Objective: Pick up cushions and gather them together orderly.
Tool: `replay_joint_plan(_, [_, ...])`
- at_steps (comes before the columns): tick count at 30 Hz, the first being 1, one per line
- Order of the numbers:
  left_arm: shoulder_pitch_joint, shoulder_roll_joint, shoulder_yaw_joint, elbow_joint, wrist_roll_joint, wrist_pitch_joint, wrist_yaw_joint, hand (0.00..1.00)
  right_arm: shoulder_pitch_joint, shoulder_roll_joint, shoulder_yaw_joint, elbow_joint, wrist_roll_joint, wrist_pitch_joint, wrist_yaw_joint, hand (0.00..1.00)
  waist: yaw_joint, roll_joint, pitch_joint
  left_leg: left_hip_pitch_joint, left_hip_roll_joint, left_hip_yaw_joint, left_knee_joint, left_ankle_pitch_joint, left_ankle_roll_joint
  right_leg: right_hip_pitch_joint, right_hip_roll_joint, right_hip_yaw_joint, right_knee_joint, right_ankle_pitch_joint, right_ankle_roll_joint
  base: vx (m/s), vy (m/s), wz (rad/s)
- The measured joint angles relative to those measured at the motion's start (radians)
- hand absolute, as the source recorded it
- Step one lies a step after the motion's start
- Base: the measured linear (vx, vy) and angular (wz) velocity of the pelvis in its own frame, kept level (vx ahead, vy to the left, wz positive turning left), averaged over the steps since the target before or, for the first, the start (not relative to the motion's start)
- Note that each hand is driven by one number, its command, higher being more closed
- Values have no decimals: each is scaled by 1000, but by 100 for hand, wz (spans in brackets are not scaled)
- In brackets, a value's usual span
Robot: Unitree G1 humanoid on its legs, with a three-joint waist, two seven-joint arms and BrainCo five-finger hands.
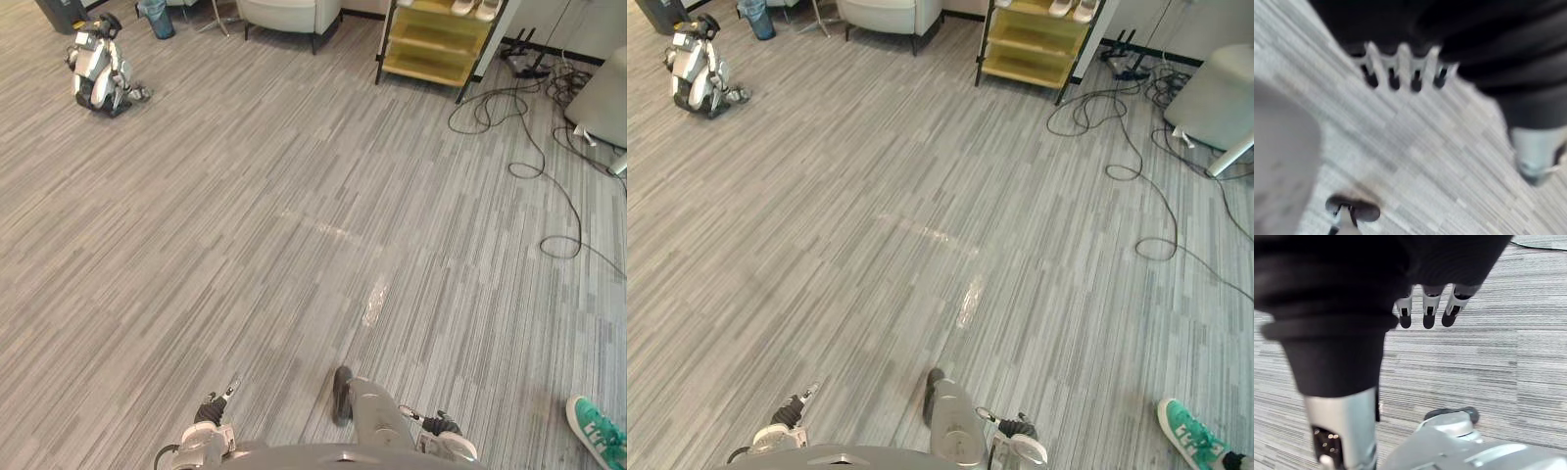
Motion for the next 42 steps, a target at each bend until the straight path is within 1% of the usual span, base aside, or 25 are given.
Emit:
replay_joint_plan(2, [1,4,-1,-11,2,-1,-5,0,1,5,2,2,1,-2,0,0,9,-8,4,-75,56,94,96,-36,26,105,20,16,-82,-9,-9,457,-138,-19])
replay_joint_plan(4, [2,4,0,-19,1,-2,-8,0,1,2,-1,10,3,1,0,0,18,-13,6,-135,65,147,91,-84,44,180,20,35,-147,-10,-9,339,-50,-21])
replay_joint_plan(6, [1,5,-2,-31,1,-6,-10,0,-5,-7,-4,41,9,2,-1,0,32,-13,5,-223,54,196,-41,-136,48,278,0,60,-225,-4,17,458,42,-33])
replay_joint_plan(8, [-1,7,-3,-38,-2,-12,-11,0,-5,-4,-4,41,9,3,-1,0,41,-19,5,-266,16,193,-219,-137,43,325,-32,72,-255,-13,40,420,116,-20])
replay_joint_plan(10, [-1,12,-15,-41,-6,-14,-10,0,-3,-4,-5,45,9,3,-1,0,46,-25,4,-286,-59,141,-509,-58,38,364,-81,86,-271,-41,82,348,195,-17])
replay_joint_plan(11, [-1,13,-23,-41,-8,-14,-10,0,-1,-6,-2,49,9,3,-2,0,49,-25,4,-278,-89,102,-656,56,32,391,-103,97,-283,-64,110,387,264,-26])
replay_joint_plan(12, [-1,13,-25,-41,-8,-15,-10,0,-1,-7,0,50,9,3,-2,0,54,-25,3,-266,-97,95,-672,113,23,403,-109,108,-287,-73,119,408,290,-40])
replay_joint_plan(13, [-4,18,-32,-42,-8,-15,-11,0,0,-6,8,56,8,3,-2,0,62,-34,0,-250,-117,102,-681,181,58,418,-124,124,-298,-85,128,416,272,-40])
replay_joint_plan(15, [-11,42,-43,-42,-8,-18,-11,0,-26,8,20,82,8,4,-1,0,64,-66,-7,-268,-131,124,-634,134,92,413,-146,144,-298,-60,114,406,224,-33])
replay_joint_plan(17, [-18,76,-42,-40,-13,-22,-12,0,-34,33,40,90,6,4,0,0,73,-105,-12,-272,-132,149,-539,70,135,419,-166,172,-290,-20,123,429,218,-31])
replay_joint_plan(19, [-18,84,-42,-25,-10,-21,-12,0,-34,45,41,96,-1,4,2,0,77,-111,-30,-268,-135,159,-496,7,145,406,-177,200,-239,-19,128,341,181,-30])
replay_joint_plan(21, [-24,86,-50,2,-7,-17,-12,0,-36,42,38,95,-2,3,6,0,74,-100,-37,-226,-140,186,-517,-38,154,286,-189,231,13,-28,148,257,163,-40])
replay_joint_plan(22, [-24,90,-56,5,-7,-12,-12,0,-37,42,39,81,-1,2,12,0,72,-99,-36,-196,-145,206,-538,-46,156,202,-200,252,196,-23,192,180,120,-34])
replay_joint_plan(23, [-23,96,-66,12,-6,-9,-12,0,-40,43,39,75,0,-1,16,0,67,-100,-36,-177,-153,214,-551,-49,159,158,-205,254,290,-21,220,239,135,-30])
replay_joint_plan(24, [-22,120,-97,37,-4,-5,-12,0,-49,41,40,75,-1,-6,19,0,62,-102,-29,-98,-177,234,-599,-53,160,64,-230,213,491,-69,209,251,100,-13])
replay_joint_plan(26, [-17,132,-121,45,-2,0,-11,0,-54,38,46,76,-1,-8,20,0,58,-102,-28,-26,-184,241,-652,-53,159,33,-245,103,521,-123,175,275,72,-6])
replay_joint_plan(28, [-10,132,-121,45,-2,0,-11,0,-61,41,48,76,-1,-17,20,0,53,-100,-28,16,-178,243,-693,-52,150,4,-240,-9,435,-157,154,185,-8,-5])
replay_joint_plan(29, [-8,132,-122,44,-2,0,-11,0,-69,40,47,78,-1,-17,20,0,46,-98,-27,30,-173,248,-711,-53,141,-24,-228,-65,325,-162,144,179,-63,-10])
replay_joint_plan(31, [-8,130,-124,46,-1,1,-11,0,-85,39,47,75,0,-17,20,0,36,-87,-17,43,-152,255,-723,-51,127,-59,-183,-87,165,-142,117,247,-136,-16])
replay_joint_plan(33, [-9,129,-132,46,9,2,-12,0,-103,38,47,71,-1,-17,19,0,18,-74,1,57,-123,253,-731,-53,105,-72,-139,-88,15,-64,99,255,-219,-3])
replay_joint_plan(34, [-11,137,-130,46,15,1,-12,0,-106,43,47,72,0,-17,17,0,13,-94,15,98,-120,248,-758,-60,63,-59,-131,-84,-146,125,103,259,-250,4])
replay_joint_plan(35, [-11,140,-130,46,15,0,-12,0,-104,42,47,74,-1,-17,17,0,13,-102,19,112,-120,244,-761,-63,52,-44,-129,-89,-162,196,81,281,-281,-4])
replay_joint_plan(36, [-23,135,-130,56,16,0,-11,0,-111,37,46,75,-2,-17,16,0,15,-85,28,129,-99,237,-765,-68,42,-24,-104,-99,-160,188,53,271,-287,-10])
replay_joint_plan(38, [-31,106,-129,64,16,-3,-12,0,-113,10,35,69,-1,-18,15,0,9,-45,39,148,-65,220,-794,-59,28,-29,-64,-105,-130,122,43,269,-292,-10])
replay_joint_plan(42, [-36,100,-130,68,17,-3,-14,0,-89,-1,28,78,-2,-15,14,0,7,-42,36,151,-17,188,-693,-61,13,1,-32,-109,-82,35,23,172,-172,-2])
